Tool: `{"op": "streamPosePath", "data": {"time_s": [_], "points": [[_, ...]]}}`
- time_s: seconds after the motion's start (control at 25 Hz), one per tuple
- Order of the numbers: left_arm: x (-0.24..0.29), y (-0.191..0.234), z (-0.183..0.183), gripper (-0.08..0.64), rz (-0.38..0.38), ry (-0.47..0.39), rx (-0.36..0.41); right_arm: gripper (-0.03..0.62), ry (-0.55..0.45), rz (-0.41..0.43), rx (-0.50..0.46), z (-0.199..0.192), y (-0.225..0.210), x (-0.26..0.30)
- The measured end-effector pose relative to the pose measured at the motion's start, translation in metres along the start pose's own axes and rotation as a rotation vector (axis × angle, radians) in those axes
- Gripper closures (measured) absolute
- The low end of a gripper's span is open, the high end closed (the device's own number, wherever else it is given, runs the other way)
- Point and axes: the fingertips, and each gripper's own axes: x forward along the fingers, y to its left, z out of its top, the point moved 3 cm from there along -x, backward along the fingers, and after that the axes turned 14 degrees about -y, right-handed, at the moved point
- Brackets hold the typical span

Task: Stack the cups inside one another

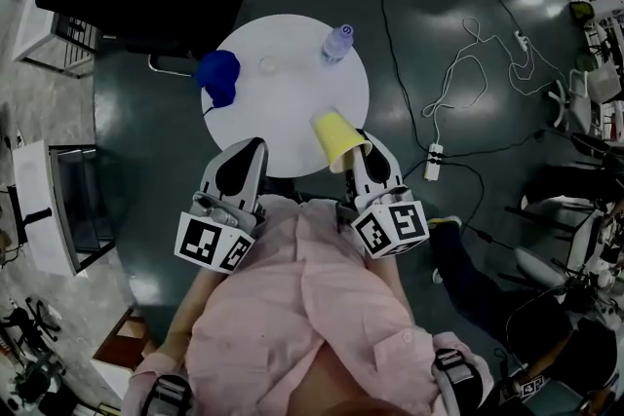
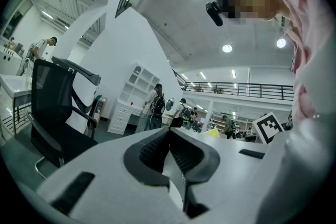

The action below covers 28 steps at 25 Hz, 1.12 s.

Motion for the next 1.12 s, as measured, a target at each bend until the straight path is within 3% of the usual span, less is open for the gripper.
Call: {"op": "streamPosePath", "data": {"time_s": [1.12], "points": [[-0.0022,0.0059,0.0054,0.541,0.011,-0.005,-0.010,0.551,0.008,-0.008,0.006,0.0010,0.0040,0.0029]]}}
